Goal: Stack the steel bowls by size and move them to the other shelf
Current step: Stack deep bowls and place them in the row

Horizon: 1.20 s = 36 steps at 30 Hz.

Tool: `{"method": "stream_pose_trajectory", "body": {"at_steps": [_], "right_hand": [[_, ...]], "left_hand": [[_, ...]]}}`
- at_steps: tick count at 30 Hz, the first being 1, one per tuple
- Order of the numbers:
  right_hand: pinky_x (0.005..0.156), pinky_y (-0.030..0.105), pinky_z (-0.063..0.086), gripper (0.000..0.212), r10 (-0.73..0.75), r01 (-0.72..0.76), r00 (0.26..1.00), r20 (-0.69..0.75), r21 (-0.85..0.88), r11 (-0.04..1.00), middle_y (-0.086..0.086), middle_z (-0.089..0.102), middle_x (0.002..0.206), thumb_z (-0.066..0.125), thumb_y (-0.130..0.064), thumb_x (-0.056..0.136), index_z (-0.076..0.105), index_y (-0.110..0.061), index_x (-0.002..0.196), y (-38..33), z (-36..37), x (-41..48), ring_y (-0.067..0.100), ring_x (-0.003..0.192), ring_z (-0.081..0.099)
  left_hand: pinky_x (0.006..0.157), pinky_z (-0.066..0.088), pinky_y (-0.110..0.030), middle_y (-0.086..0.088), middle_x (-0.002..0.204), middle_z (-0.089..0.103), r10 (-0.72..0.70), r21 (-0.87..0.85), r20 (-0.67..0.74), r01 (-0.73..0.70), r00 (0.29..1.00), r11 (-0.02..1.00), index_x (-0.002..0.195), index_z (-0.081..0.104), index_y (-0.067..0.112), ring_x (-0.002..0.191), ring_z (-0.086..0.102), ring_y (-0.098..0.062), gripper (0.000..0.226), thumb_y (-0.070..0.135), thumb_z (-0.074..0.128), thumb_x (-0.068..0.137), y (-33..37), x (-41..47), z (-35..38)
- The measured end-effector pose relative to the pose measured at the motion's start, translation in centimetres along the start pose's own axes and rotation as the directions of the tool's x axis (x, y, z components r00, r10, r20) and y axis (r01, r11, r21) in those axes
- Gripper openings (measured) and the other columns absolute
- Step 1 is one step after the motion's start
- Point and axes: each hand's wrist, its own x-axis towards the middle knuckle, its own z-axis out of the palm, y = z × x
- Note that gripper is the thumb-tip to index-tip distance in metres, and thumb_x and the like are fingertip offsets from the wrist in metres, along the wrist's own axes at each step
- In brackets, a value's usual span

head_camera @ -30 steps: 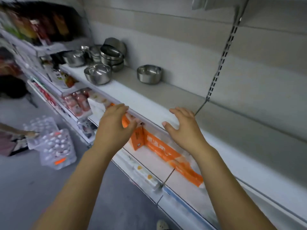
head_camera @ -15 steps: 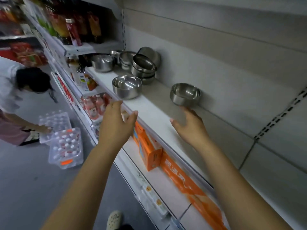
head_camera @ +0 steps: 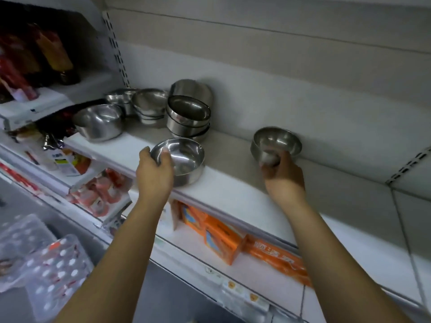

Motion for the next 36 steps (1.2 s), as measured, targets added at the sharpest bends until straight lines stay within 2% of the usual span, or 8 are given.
{"method": "stream_pose_trajectory", "body": {"at_steps": [6, 10, 14, 18, 23, 30, 33, 36], "right_hand": [[0.073, 0.029, 0.04, 0.023, 0.033, -0.027, 0.995, -0.096, 0.066, 0.997, 0.017, 0.071, 0.11, 0.057, -0.027, 0.105, 0.06, -0.009, 0.12, 0.3, 0.6, 0.2, 0.037, 0.097, 0.066], [0.06, 0.02, 0.041, 0.011, -0.024, 0.04, 0.994, -0.109, 0.142, 0.989, -0.003, 0.065, 0.091, 0.057, -0.022, 0.104, 0.06, -0.014, 0.111, -0.1, 0.4, -0.4, 0.019, 0.079, 0.057], [0.067, 0.019, 0.046, 0.005, -0.123, 0.151, 0.986, -0.114, 0.283, 0.947, -0.006, 0.068, 0.083, 0.063, -0.022, 0.1, 0.06, -0.025, 0.101, -1.8, 0.1, -1.5, 0.022, 0.081, 0.067], [0.08, 0.032, 0.056, 0.016, -0.296, 0.295, 0.954, -0.051, 0.346, 0.891, -0.011, 0.071, 0.084, 0.065, -0.022, 0.099, 0.058, -0.036, 0.101, -4.0, -0.1, -2.5, 0.019, 0.083, 0.073], [0.084, 0.045, 0.06, 0.012, -0.401, 0.347, 0.91, 0.102, 0.34, 0.874, -0.01, 0.071, 0.082, 0.065, -0.025, 0.099, 0.059, -0.035, 0.101, -5.0, 0.6, -3.0, 0.013, 0.08, 0.072], [0.063, 0.012, 0.04, 0.012, -0.491, 0.434, 0.844, 0.214, 0.264, 0.861, -0.009, 0.064, 0.085, 0.069, -0.019, 0.097, 0.061, -0.026, 0.092, -5.1, 1.7, -2.7, 0.002, 0.066, 0.052], [0.062, 0.011, 0.04, 0.021, -0.49, 0.428, 0.833, 0.256, 0.263, 0.865, -0.008, 0.063, 0.083, 0.069, -0.022, 0.097, 0.057, -0.036, 0.088, -5.0, 1.8, -2.7, 0.002, 0.065, 0.051], [0.065, 0.017, 0.042, 0.01, -0.502, 0.428, 0.818, 0.28, 0.286, 0.857, 0.0, 0.061, 0.078, 0.071, -0.025, 0.096, 0.062, -0.029, 0.095, -4.6, 1.6, -2.2, 0.009, 0.066, 0.051]], "left_hand": [[0.097, 0.039, -0.024, 0.006, 0.127, 0.058, 0.032, -0.153, 0.11, -0.015, 0.993, 0.988, 0.149, 0.048, 0.016, 0.118, 0.054, -0.014, 0.047, 0.037, 0.051, 0.107, -0.9, 0.3, 1.3], [0.084, 0.042, -0.014, 0.018, 0.111, 0.06, 0.041, -0.218, 0.216, 0.007, 0.976, 0.976, 0.139, 0.054, 0.023, 0.112, 0.056, -0.01, 0.038, 0.043, 0.043, 0.109, -0.5, -0.2, 2.5], [0.102, 0.048, -0.029, 0.006, 0.128, 0.068, 0.01, -0.326, 0.312, 0.097, 0.95, 0.94, 0.138, 0.06, 0.028, 0.121, 0.062, -0.012, 0.049, 0.056, 0.033, 0.108, -0.2, -0.1, 2.9], [0.085, 0.049, -0.015, 0.009, 0.123, 0.074, -0.042, -0.397, 0.402, 0.215, 0.915, 0.892, 0.13, 0.067, 0.035, 0.117, 0.065, -0.005, 0.057, 0.066, 0.026, 0.105, -0.2, 0.3, 3.0], [0.111, 0.044, -0.032, 0.008, 0.13, 0.073, -0.012, -0.435, 0.447, 0.229, 0.895, 0.871, 0.14, 0.063, 0.032, 0.127, 0.062, -0.009, 0.076, 0.078, 0.024, 0.095, -0.3, 0.6, 2.8], [0.123, 0.033, -0.044, 0.009, 0.145, 0.063, 0.05, -0.446, 0.489, 0.201, 0.871, 0.872, 0.146, 0.056, 0.036, 0.14, 0.052, -0.01, 0.085, 0.092, 0.039, 0.083, -0.6, 0.5, 2.4], [0.119, 0.039, -0.046, 0.006, 0.142, 0.065, 0.05, -0.436, 0.474, 0.186, 0.879, 0.881, 0.145, 0.055, 0.033, 0.137, 0.056, -0.014, 0.088, 0.091, 0.047, 0.08, -0.5, 0.7, 2.4], [0.112, 0.046, -0.04, 0.008, 0.134, 0.069, 0.029, -0.435, 0.452, 0.192, 0.892, 0.88, 0.141, 0.058, 0.033, 0.129, 0.06, -0.013, 0.069, 0.072, 0.052, 0.084, -0.2, 0.8, 2.5]]}}
